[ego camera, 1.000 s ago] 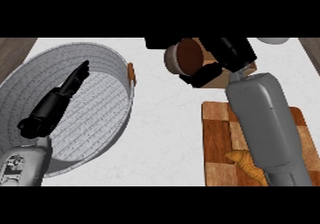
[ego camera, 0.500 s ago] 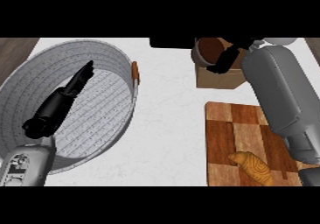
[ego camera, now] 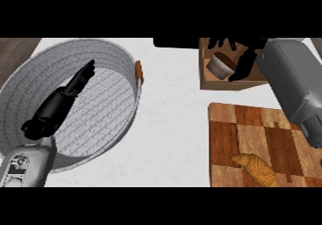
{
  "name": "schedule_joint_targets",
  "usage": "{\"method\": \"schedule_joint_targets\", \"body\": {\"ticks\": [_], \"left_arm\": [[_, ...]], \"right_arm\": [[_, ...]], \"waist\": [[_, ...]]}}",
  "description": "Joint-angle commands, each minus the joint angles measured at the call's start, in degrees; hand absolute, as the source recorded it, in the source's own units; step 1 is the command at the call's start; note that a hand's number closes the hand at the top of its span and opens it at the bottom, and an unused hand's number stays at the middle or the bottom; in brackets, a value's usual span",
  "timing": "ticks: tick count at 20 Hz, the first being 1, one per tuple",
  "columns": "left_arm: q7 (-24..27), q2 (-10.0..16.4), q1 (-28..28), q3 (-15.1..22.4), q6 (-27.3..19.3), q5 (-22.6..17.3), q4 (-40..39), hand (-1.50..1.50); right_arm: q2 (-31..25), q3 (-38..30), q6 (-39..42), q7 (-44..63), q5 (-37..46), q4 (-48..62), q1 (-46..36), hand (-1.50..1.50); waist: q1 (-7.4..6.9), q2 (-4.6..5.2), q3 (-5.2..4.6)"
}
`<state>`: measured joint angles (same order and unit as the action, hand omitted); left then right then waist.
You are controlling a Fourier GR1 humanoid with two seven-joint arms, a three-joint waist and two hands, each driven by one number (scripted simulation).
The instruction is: Pick the cupcake from the cutting board and place it in the cardboard box
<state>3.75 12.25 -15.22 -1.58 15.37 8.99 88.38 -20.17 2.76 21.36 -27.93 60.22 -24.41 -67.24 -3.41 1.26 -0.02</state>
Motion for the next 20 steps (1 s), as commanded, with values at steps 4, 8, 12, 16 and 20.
{"method": "schedule_joint_targets", "body": {"ticks": [4,8,12,16,20], "left_arm": [[-0.3,1.17,0.06,-0.98,1.16,-0.72,0.52,0.0],[-0.15,-0.92,-0.08,0.47,-0.54,0.48,0.01,0.0],[0.4,0.02,-0.09,-0.07,0.8,-0.45,0.11,0.0],[0.16,-1.75,-0.26,1.8,-0.9,1.62,-0.44,0.0],[0.05,-1.75,-1.31,1.9,-0.77,1.65,-0.08,0.0]], "right_arm": [[-1.0,-4.43,-0.14,-14.45,-4.55,6.03,-1.18,-1.5],[1.09,-18.38,5.46,-14.65,-18.77,8.14,-3.15,-1.5],[0.86,-29.24,10.34,-6.88,-29.34,13.85,-4.72,-1.5],[-4.17,-34.5,11.43,-0.55,-33.99,17.43,-6.34,-1.5],[-7.94,-36.96,10.37,0.45,-36.18,17.72,-4.86,-1.5]], "waist": [[0.0,0.04,0.12],[0.24,0.28,0.29],[0.03,0.09,0.17],[-0.6,0.87,0.15],[-1.48,1.34,0.21]]}}
